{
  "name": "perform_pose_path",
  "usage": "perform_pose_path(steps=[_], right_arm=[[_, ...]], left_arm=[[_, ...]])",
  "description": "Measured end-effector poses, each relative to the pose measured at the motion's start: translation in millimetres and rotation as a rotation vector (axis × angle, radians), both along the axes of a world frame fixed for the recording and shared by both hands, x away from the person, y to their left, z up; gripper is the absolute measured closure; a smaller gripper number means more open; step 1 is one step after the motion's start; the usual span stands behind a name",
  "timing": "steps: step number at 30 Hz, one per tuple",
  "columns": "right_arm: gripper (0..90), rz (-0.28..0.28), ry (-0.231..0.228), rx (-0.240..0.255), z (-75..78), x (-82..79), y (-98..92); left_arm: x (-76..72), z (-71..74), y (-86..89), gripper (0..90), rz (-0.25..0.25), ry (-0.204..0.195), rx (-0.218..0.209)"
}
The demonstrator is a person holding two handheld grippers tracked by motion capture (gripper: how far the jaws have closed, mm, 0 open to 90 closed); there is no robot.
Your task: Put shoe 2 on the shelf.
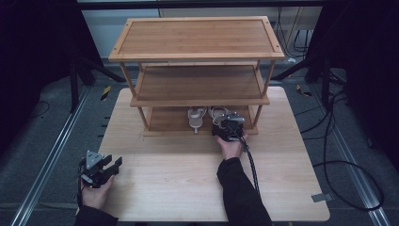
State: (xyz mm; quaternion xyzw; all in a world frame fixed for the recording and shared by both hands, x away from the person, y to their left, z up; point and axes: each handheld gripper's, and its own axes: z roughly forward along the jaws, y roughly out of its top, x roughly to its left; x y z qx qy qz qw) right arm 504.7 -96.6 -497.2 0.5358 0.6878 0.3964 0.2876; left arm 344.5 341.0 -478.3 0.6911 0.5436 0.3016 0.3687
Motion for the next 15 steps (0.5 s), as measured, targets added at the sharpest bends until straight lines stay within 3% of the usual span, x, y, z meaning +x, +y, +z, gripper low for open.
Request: perform_pose_path(steps=[3,6,8,10,15], right_arm=[[21.3,0.044,0.002,-0.004,5.1,-8.3,-6.1],[24.2,0.071,-0.038,0.020,8.7,-24.6,-11.8],[25.4,0.085,-0.038,0.035,8.6,-32.8,-14.6],[32.4,0.089,-0.037,0.011,5.1,-39.6,-17.3],[53.3,0.098,0.006,0.018,-6.1,-40.0,-20.1]], left_arm=[[0.4,-0.5,-0.4,53.6,-0.003,0.006,-0.001],[0.1,-0.5,-0.7,53.6,-0.005,0.005,0.001],[0.2,-0.5,-1.0,53.6,-0.005,0.004,0.001],[0.1,-0.6,-1.6,53.6,-0.005,0.006,0.002],[0.0,-0.7,-1.4,53.8,-0.006,0.006,0.003]])
